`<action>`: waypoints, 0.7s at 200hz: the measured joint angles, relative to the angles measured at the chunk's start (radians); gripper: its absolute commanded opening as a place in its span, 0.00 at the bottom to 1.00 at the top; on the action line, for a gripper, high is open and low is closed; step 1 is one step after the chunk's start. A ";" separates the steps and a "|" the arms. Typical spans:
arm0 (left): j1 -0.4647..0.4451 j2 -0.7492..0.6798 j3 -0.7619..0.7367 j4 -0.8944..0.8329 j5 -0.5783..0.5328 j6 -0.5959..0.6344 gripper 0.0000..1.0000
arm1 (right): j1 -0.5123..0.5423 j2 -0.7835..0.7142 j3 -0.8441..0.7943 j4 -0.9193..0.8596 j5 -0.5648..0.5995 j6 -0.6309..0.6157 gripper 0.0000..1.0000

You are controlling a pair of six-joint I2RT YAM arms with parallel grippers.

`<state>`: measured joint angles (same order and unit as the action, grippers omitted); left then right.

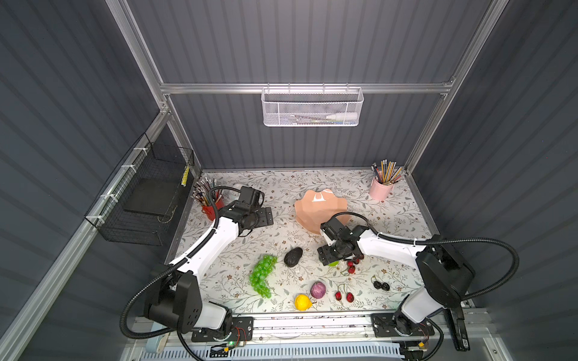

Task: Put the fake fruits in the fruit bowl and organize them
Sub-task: 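Reach the right gripper down and grasp the green bumpy fruit, then lift the green fruit with the right gripper and lower it into the pink bowl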

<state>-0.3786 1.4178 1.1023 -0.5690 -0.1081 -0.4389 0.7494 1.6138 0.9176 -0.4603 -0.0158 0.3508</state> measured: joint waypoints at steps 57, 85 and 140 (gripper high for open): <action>0.000 0.000 0.000 0.001 -0.007 -0.008 0.93 | 0.000 -0.053 -0.019 -0.007 -0.008 0.001 0.54; 0.000 0.001 0.000 0.008 -0.023 -0.012 0.93 | -0.002 -0.137 -0.021 -0.039 -0.021 0.007 0.53; 0.000 0.016 -0.031 0.055 -0.029 -0.018 0.93 | -0.104 -0.233 0.172 -0.235 -0.077 -0.011 0.51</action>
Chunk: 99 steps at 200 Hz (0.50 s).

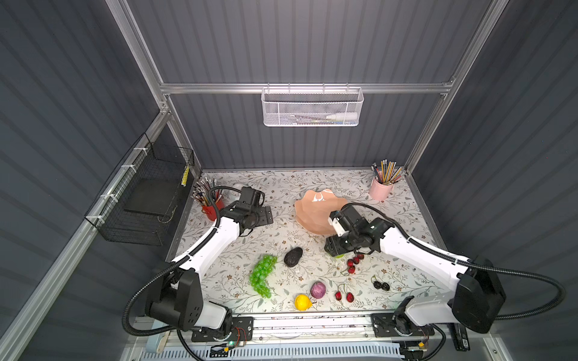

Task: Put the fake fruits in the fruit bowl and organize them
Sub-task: 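Lift the green fruit with the right gripper and lower it into the pink bowl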

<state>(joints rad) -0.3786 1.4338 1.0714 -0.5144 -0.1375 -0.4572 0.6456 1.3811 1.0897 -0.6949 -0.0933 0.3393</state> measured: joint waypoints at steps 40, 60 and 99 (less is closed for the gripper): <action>0.000 0.000 -0.013 -0.016 0.000 0.009 0.93 | -0.108 0.116 0.244 -0.038 -0.034 -0.055 0.51; 0.000 0.000 -0.012 -0.044 -0.008 0.019 0.93 | -0.132 0.259 0.349 -0.039 -0.042 -0.082 0.51; 0.000 -0.003 -0.012 -0.078 -0.019 0.023 0.93 | -0.145 0.500 0.461 -0.023 -0.021 -0.117 0.52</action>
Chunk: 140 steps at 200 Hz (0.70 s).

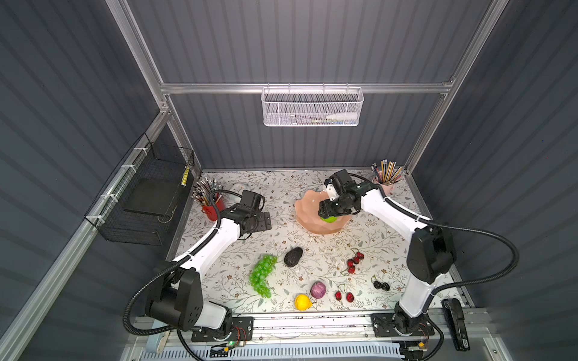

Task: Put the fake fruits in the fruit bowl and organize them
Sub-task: 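Lift the green fruit with the right gripper and lower it into the pink bowl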

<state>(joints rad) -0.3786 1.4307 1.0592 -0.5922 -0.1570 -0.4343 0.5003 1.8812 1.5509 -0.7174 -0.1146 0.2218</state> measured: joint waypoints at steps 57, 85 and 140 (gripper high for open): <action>0.000 -0.011 0.000 -0.010 0.000 -0.010 0.93 | -0.026 0.183 0.139 0.018 0.043 -0.031 0.53; 0.000 -0.011 0.000 -0.011 0.000 -0.019 0.93 | -0.041 0.254 0.214 0.011 0.062 -0.048 0.54; 0.000 -0.011 0.000 -0.011 0.000 -0.023 0.93 | -0.056 0.362 0.344 -0.024 0.065 -0.074 0.56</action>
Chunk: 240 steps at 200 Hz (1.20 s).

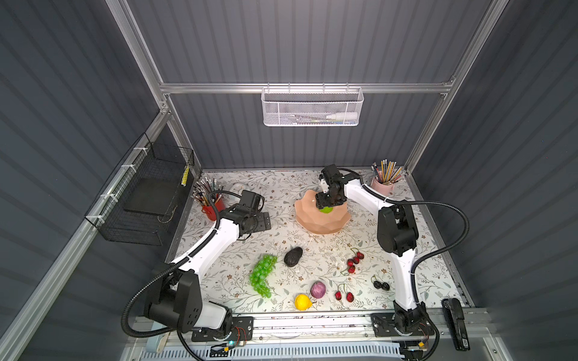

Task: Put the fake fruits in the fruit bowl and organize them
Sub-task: 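Lift the green fruit with the right gripper and lower it into the pink bowl, then release the green fruit and withdraw the right gripper while the left gripper grasps the avocado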

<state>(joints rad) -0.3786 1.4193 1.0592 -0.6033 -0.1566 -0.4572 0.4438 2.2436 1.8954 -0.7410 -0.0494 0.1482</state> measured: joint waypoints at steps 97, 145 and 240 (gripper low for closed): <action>0.000 0.010 0.019 -0.002 0.001 -0.003 1.00 | 0.001 0.024 0.010 -0.032 -0.010 -0.011 0.68; 0.000 0.025 0.061 -0.027 0.008 0.022 1.00 | 0.001 0.028 0.010 -0.029 -0.006 -0.024 0.87; 0.000 0.091 0.125 -0.094 0.114 0.088 0.97 | 0.006 -0.063 -0.011 -0.032 0.032 -0.059 0.93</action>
<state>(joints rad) -0.3786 1.5105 1.1843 -0.6971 -0.0429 -0.3695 0.4500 2.1807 1.8839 -0.7734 -0.0177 0.0891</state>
